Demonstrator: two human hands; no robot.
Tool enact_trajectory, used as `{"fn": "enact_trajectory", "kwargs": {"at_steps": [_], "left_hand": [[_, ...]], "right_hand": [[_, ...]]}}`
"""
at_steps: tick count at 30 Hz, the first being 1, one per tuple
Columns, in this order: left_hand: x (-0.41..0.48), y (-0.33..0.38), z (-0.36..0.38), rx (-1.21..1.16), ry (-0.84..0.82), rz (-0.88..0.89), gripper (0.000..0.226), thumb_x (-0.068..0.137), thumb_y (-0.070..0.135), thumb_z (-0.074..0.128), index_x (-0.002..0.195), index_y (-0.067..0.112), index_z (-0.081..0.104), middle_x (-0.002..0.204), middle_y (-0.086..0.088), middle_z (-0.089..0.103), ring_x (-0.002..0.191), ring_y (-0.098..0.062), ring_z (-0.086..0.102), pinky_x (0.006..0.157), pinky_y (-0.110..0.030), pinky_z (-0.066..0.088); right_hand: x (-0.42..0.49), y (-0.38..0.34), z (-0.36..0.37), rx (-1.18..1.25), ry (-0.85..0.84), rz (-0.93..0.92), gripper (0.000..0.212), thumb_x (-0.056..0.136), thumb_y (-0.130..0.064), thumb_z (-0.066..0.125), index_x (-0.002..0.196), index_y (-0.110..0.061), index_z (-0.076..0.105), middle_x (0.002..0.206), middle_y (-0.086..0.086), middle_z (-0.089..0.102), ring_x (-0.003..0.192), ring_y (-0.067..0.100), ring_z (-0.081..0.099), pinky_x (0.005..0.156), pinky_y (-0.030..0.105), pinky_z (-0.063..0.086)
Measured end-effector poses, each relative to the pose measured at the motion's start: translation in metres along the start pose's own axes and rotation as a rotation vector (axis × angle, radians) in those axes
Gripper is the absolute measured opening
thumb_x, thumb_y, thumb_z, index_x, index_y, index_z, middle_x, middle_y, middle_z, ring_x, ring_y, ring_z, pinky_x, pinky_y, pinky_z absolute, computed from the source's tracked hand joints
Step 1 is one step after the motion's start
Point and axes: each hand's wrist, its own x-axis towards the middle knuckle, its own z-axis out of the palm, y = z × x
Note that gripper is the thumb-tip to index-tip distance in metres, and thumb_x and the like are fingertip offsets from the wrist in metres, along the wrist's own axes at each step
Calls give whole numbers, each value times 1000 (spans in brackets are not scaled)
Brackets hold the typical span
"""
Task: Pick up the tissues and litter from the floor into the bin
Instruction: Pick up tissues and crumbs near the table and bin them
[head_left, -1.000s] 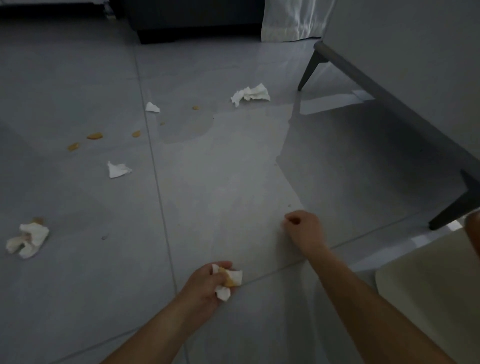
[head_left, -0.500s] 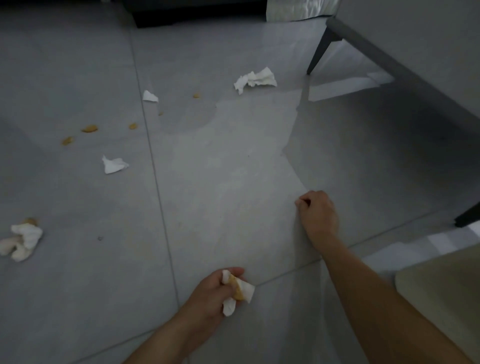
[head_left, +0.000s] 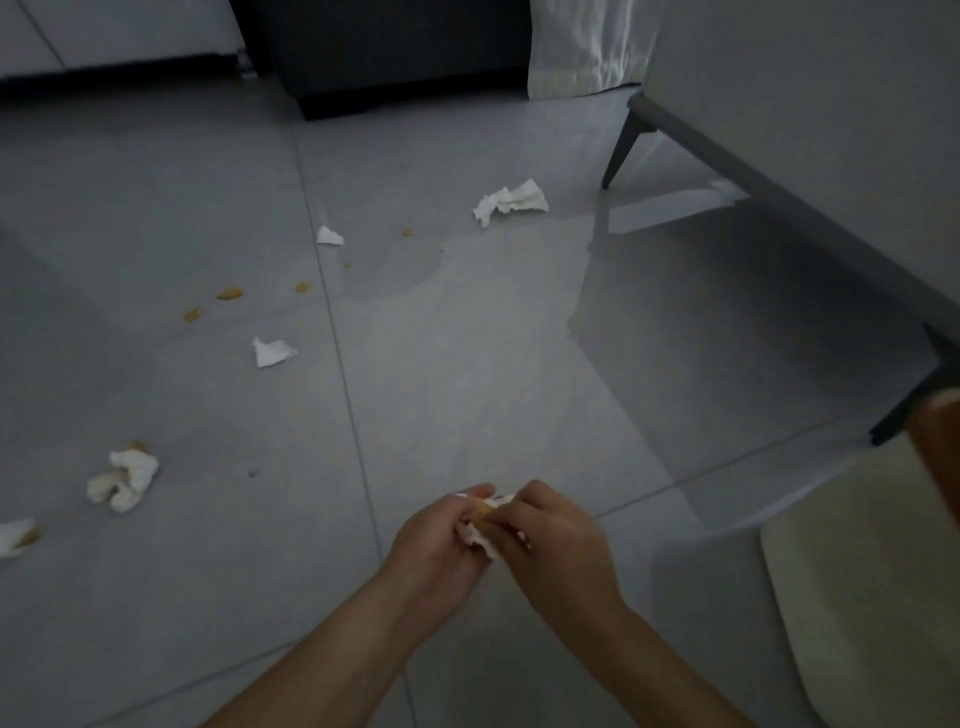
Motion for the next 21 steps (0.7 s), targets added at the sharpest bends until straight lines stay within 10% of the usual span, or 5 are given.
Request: {"fn": "enact_trajectory", "kwargs": {"at_steps": [6, 15, 21], "left_hand": [[-42, 10, 53, -1, -170, 98, 18, 94, -1, 39, 95, 1, 57, 64, -9, 73, 56, -15, 69, 48, -22, 55], [-124, 15, 186, 222, -486, 226, 13, 84, -2, 47, 94, -4, 55, 62, -5, 62, 52, -9, 58, 47, -17, 46], [-169, -43, 258, 619, -610, 322, 20, 92, 8, 49, 95, 17, 66, 86, -1, 74, 79, -9, 70, 71, -21, 58]], "right_hand": [[-4, -23, -80, -208, 95, -132, 11, 82, -25, 61, 82, -23, 72, 67, 0, 59, 54, 21, 55, 53, 32, 46], [-19, -50, -269, -315, 65, -122, 46, 86, -48, 26, 125, -29, 42, 108, -1, 64, 93, 20, 62, 78, 36, 51], [-108, 42, -374, -264, 279, 165, 29, 88, -50, 34, 80, -33, 57, 68, -16, 59, 63, 0, 59, 65, 23, 51]]}}
